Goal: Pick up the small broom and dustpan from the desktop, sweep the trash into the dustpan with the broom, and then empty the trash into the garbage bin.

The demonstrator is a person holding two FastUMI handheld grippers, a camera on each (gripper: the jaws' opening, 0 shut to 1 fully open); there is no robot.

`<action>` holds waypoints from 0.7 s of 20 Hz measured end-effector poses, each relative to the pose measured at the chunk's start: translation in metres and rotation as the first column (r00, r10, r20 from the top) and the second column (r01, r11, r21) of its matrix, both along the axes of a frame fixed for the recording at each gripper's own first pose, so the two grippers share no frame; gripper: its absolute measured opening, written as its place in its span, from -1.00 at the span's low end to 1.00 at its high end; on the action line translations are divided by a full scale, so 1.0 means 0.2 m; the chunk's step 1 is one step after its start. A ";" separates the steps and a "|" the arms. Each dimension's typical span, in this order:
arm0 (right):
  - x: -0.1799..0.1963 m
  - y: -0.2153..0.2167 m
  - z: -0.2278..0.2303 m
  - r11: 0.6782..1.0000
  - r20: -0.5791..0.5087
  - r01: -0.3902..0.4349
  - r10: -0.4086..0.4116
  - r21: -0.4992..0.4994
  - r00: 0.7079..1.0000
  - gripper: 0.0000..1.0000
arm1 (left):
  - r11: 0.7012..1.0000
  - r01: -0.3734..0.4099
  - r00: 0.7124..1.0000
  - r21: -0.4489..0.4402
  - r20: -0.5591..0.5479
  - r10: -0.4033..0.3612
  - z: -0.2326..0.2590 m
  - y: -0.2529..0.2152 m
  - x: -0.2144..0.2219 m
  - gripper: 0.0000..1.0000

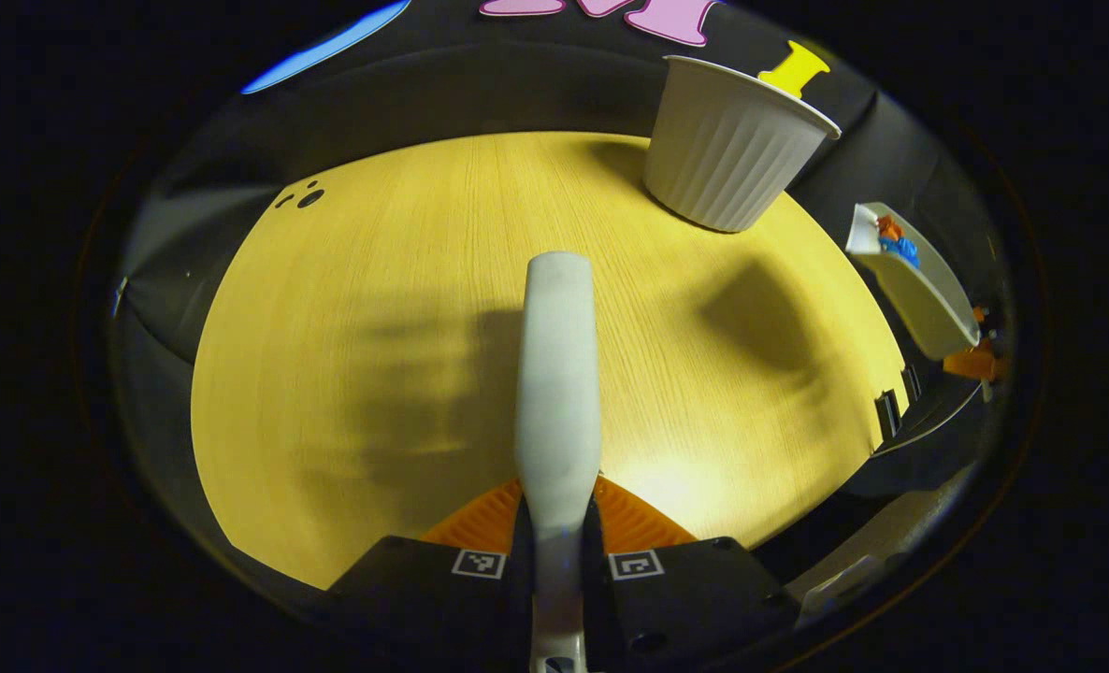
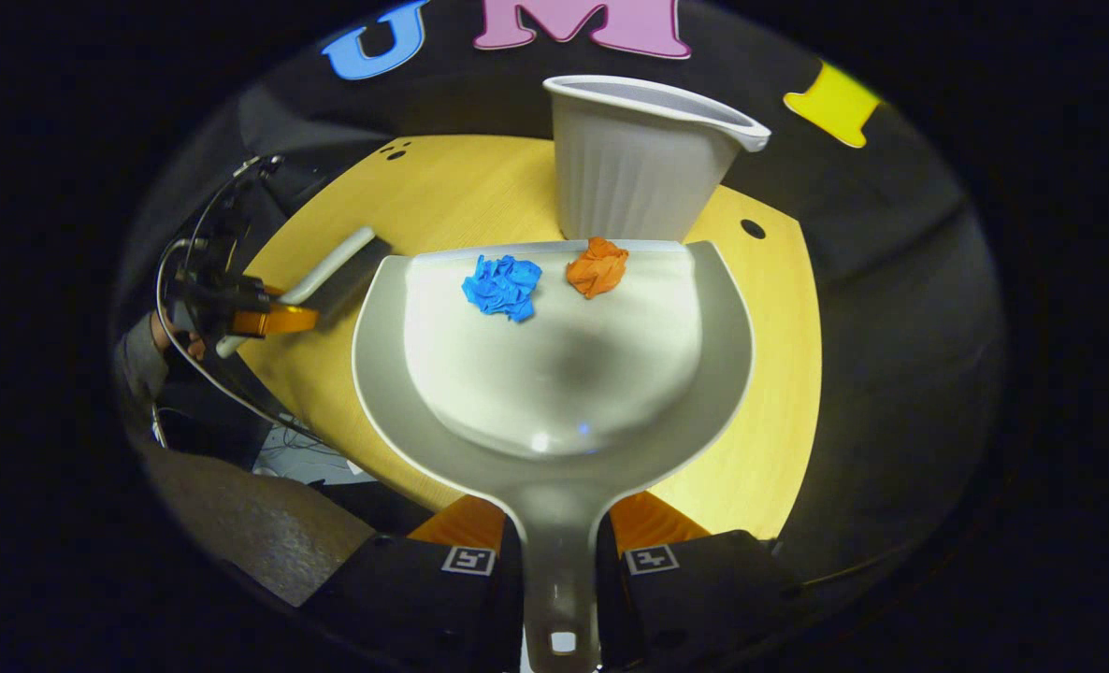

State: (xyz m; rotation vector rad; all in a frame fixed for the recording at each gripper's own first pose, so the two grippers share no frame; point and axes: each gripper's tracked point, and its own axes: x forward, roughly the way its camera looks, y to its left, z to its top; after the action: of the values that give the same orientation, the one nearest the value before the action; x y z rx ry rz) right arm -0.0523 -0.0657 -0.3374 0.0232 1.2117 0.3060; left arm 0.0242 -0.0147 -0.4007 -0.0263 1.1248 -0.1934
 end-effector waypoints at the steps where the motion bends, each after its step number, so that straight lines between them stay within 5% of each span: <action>1: 0.01 -0.02 0.07 1.000 0.009 0.017 -0.017 -0.008 1.000 -0.29 | 1.000 0.003 1.000 0.001 0.001 -0.003 0.00 0.02 -0.02 -0.48; 9: 0.27 -0.18 0.48 0.993 0.050 0.119 -0.119 -0.012 0.992 -0.29 | 0.998 0.069 0.998 -0.017 0.014 -0.068 -0.09 0.12 -0.16 -0.48; 14: 0.68 -0.50 0.55 0.975 0.072 0.135 -0.124 -0.177 0.990 -0.29 | 0.996 0.090 0.996 -0.017 0.018 -0.089 -0.11 0.12 -0.20 -0.48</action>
State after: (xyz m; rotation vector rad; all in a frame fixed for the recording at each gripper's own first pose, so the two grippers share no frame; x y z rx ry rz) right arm 0.0831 -0.1663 -0.2278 -0.0646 1.1677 0.0805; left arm -0.0156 0.0095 -0.4227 0.0098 1.1081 -0.2832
